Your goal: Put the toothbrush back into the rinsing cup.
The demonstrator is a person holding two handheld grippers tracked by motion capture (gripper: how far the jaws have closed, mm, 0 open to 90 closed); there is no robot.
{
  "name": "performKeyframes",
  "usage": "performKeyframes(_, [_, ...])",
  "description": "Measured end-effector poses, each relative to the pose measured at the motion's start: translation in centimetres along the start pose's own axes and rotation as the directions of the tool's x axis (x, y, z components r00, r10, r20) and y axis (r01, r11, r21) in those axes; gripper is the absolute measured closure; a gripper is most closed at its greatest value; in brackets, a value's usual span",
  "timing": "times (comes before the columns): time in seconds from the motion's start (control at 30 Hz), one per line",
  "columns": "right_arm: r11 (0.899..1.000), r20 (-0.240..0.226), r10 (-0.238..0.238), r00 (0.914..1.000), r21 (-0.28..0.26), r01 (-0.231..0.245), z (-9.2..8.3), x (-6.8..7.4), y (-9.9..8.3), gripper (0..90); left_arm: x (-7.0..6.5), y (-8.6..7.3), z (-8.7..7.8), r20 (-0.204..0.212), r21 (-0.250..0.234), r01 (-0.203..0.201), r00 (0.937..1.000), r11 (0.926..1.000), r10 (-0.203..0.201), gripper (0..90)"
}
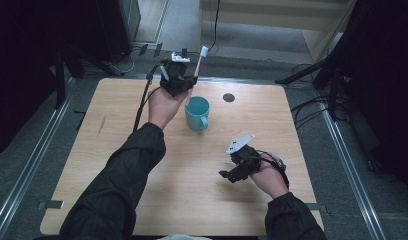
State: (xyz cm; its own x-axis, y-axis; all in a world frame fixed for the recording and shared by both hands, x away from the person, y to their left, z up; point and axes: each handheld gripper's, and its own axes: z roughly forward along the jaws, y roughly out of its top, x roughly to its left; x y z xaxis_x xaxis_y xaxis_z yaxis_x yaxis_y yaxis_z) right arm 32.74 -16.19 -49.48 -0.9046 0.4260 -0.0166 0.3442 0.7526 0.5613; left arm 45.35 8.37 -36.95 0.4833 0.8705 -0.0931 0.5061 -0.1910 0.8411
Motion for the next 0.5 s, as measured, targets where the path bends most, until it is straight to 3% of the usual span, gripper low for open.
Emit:
performKeyframes(0.27, [1.0,0.003,-0.001,1.0,-0.001,0.001,-0.1,-0.1,-0.1,19.9,0.1,-0.6,2.2,-0.003,0.024,0.007,1.0,0.9997,-0.007,84.0])
performKeyframes(0.5, [1.0,0.001,0.0,1.0,0.001,0.0,-0.1,-0.1,-0.1,19.9,0.4,-1.0,3.2,-0.01,0.03,0.015,0.9998,0.9995,-0.015,84.0])
